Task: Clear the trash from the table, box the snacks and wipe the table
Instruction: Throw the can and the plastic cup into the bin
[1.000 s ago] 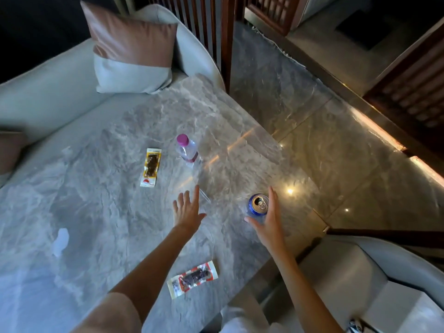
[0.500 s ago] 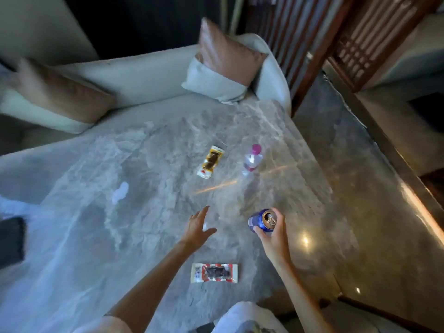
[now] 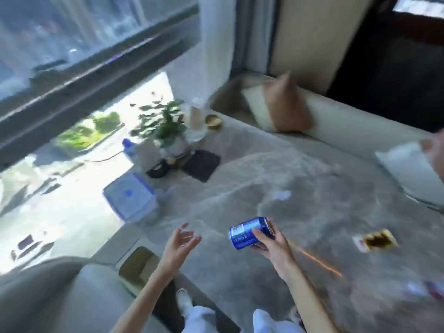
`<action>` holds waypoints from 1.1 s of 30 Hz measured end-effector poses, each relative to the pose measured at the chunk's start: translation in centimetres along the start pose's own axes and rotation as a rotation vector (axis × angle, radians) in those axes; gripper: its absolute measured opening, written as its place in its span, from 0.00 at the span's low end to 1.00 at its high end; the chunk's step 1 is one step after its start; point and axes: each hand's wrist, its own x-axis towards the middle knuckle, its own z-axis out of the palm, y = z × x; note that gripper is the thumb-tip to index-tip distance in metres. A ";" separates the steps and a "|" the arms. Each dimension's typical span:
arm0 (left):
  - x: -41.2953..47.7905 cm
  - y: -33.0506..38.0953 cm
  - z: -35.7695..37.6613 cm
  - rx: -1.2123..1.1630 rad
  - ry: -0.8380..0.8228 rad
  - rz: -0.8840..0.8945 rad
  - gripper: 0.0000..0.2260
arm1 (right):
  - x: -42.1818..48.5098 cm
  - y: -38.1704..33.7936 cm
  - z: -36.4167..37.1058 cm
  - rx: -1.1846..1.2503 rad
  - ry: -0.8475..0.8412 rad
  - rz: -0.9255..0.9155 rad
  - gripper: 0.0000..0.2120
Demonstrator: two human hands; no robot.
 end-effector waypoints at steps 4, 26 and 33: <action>-2.9 -2.8 -9.4 -0.095 0.215 -0.037 0.21 | 2.6 1.0 10.4 -0.089 -0.196 0.102 0.23; -5.9 -22.9 -34.6 -0.703 0.873 -0.446 0.27 | 10.1 19.7 49.2 -0.684 -0.539 0.385 0.34; 6.6 -39.0 -31.9 -0.617 0.729 -0.633 0.30 | 22.2 37.2 47.9 -0.887 -0.375 0.354 0.33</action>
